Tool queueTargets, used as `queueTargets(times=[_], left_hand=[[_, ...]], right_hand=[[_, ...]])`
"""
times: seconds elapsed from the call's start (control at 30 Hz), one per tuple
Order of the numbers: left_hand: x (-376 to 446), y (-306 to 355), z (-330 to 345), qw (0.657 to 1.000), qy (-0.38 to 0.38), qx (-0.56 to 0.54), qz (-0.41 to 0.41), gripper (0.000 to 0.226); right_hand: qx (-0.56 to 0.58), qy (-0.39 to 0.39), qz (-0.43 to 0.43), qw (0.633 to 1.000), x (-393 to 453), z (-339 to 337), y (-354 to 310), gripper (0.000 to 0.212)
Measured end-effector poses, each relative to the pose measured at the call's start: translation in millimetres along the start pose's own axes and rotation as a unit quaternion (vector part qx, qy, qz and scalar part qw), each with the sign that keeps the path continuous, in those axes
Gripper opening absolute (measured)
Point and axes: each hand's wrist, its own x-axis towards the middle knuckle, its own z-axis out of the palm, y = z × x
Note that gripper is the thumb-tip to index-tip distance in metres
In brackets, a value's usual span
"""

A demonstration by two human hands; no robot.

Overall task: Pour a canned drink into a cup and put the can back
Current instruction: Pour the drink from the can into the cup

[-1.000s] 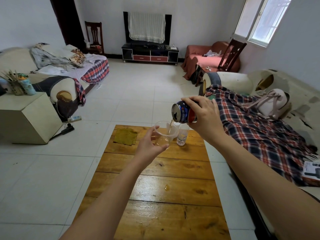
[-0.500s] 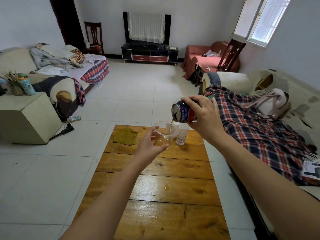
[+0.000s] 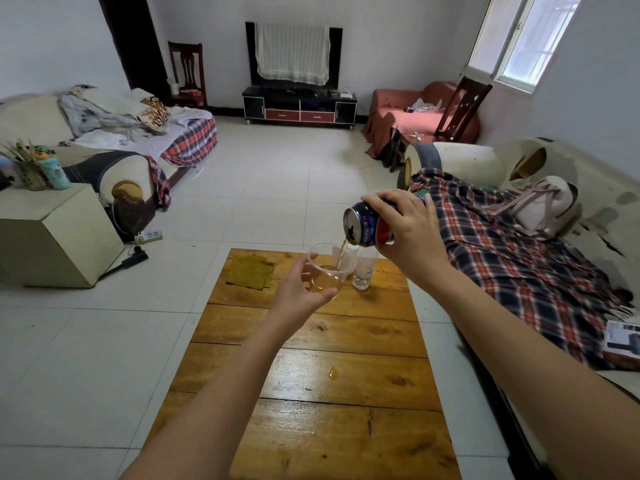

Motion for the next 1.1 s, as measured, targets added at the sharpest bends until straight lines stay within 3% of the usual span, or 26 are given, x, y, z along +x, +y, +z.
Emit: queueTargets(times=[0.73,1.1], left_hand=[[3.2,-6.1,2.7,1.000,-0.002,0.000,-0.009,0.073],[7.7,-7.9,-1.9,1.000,0.012,-0.013,-0.015,0.071]], right_hand=[[0.004,-0.004,0.003,1.000,-1.0,2.0,2.9,0.067],[0.102,-0.050,0.092,0.989,-7.9,15.3,7.2,0.072]])
